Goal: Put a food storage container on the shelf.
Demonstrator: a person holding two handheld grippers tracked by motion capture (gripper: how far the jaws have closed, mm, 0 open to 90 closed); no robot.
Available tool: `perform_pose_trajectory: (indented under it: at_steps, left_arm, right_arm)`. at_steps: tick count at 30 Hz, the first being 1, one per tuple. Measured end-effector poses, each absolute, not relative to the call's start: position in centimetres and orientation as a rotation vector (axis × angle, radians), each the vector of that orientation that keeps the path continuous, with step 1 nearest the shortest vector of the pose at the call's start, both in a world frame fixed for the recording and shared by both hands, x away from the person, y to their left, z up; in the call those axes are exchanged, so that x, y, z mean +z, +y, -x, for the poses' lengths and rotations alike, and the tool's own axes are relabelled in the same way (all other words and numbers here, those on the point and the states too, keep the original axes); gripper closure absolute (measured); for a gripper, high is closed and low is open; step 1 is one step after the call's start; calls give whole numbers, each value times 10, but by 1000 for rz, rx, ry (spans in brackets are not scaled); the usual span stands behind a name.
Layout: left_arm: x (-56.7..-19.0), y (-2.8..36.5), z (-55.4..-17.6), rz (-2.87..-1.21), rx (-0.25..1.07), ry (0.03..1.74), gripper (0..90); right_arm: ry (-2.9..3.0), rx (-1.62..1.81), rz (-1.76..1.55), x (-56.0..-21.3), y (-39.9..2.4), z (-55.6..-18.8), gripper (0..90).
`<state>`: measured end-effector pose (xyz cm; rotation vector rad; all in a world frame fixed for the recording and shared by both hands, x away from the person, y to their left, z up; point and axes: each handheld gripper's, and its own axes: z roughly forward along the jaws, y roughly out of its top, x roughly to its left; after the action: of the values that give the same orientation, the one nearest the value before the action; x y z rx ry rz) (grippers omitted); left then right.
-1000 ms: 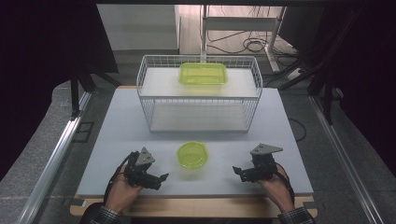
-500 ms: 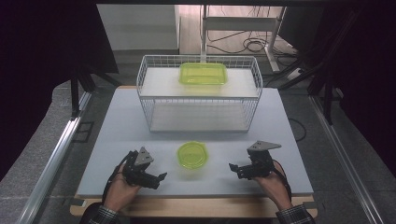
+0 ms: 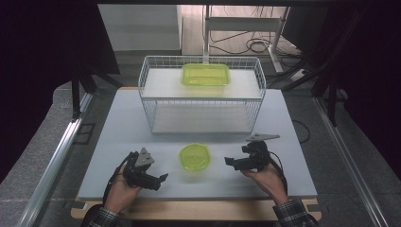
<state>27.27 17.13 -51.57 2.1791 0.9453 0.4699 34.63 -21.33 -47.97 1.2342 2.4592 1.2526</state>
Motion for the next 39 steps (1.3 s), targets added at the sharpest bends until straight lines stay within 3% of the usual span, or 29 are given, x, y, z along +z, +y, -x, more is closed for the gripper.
perform_pose_trajectory:
  at_steps: [18,31,39]
  left_arm:
    - [-517,175,-273,-2177,471,959,10]
    - [-517,177,-273,-2179,488,966,10]
    - [-517,177,-273,-2177,486,964,9]
  right_arm:
    - [2523,1421,-1307,-476,-174,-378,311]
    - [2585,1491,-1448,-489,-169,-391,406]
    - [2652,1468,-1478,-495,-157,-391,513]
